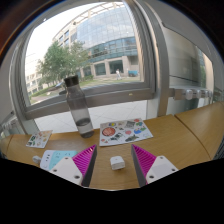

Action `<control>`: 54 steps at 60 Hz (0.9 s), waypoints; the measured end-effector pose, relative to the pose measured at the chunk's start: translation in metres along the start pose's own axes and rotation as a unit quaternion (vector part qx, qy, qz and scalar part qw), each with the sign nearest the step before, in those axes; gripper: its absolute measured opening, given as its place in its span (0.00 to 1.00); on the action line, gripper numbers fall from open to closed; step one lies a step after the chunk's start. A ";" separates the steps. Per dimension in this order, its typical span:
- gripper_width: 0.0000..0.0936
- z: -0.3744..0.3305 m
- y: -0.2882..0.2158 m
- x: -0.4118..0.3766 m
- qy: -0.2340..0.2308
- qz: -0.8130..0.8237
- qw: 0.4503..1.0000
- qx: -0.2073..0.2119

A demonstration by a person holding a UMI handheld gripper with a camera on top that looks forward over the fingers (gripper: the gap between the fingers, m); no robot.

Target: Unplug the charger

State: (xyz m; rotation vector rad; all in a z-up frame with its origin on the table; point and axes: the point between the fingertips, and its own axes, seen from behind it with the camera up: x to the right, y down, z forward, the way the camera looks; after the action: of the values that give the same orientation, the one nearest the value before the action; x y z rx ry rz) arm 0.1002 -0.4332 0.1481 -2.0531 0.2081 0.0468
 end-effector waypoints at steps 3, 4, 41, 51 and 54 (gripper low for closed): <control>0.75 -0.026 -0.020 -0.012 0.005 0.002 1.000 0.029; 0.77 -0.036 -0.026 -0.016 0.006 0.003 0.999 0.037; 0.85 -0.154 0.066 -0.226 -0.025 -0.048 0.997 0.046; 0.86 -0.161 0.089 -0.243 -0.038 -0.056 0.997 0.026; 0.86 -0.161 0.090 -0.240 -0.029 -0.061 0.997 0.029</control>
State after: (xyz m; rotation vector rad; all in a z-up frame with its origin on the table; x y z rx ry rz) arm -0.1604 -0.5858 0.1750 -1.9997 0.0470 0.0244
